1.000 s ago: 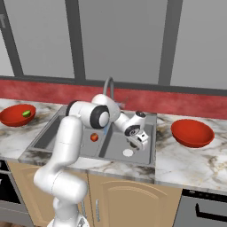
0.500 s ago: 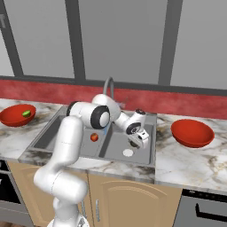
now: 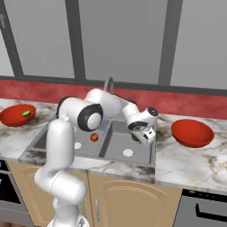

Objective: Pick the kiwis from the sink and place them in one bowl. Place the apple in the other bowl. Then turn off the sink faucet.

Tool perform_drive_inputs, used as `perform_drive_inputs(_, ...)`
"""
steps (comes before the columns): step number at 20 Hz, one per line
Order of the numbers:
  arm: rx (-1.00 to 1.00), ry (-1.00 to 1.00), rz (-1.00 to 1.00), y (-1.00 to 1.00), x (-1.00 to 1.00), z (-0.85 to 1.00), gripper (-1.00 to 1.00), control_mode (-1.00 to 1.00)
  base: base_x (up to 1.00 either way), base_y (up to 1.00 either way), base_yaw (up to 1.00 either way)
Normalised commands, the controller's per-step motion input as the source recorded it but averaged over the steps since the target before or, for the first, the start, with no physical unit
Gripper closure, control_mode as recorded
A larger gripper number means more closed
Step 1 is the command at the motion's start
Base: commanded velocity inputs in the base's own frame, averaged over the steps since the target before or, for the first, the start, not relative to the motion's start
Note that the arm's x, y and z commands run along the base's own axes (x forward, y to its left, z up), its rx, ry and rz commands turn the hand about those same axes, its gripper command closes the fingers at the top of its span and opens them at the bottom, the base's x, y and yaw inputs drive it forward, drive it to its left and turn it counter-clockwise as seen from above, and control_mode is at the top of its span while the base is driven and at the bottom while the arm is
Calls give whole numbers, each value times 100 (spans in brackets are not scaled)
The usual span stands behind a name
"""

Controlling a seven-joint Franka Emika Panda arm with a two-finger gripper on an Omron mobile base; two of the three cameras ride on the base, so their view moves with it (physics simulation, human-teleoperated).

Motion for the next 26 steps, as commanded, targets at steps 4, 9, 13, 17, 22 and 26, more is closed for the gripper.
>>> perform_drive_inputs(4, 9, -16, 0, 16, -44, 100, 100, -100, 0, 0, 0)
perform_drive_inputs(9, 8, -3, 0, 42, -27, 99, 100, -100, 0, 0, 0)
perform_drive_inputs(13, 10, 0, 9, 50, -16, 85, 100, -100, 0, 0, 0)
perform_drive_inputs(17, 3, 0, 11, 61, -19, 60, 100, -100, 0, 0, 0)
perform_drive_inputs(22, 0, 0, 8, 77, -32, 32, 100, -100, 0, 0, 0)
perform_drive_inputs(26, 0, 0, 5, 94, -32, 23, 100, -100, 0, 0, 0)
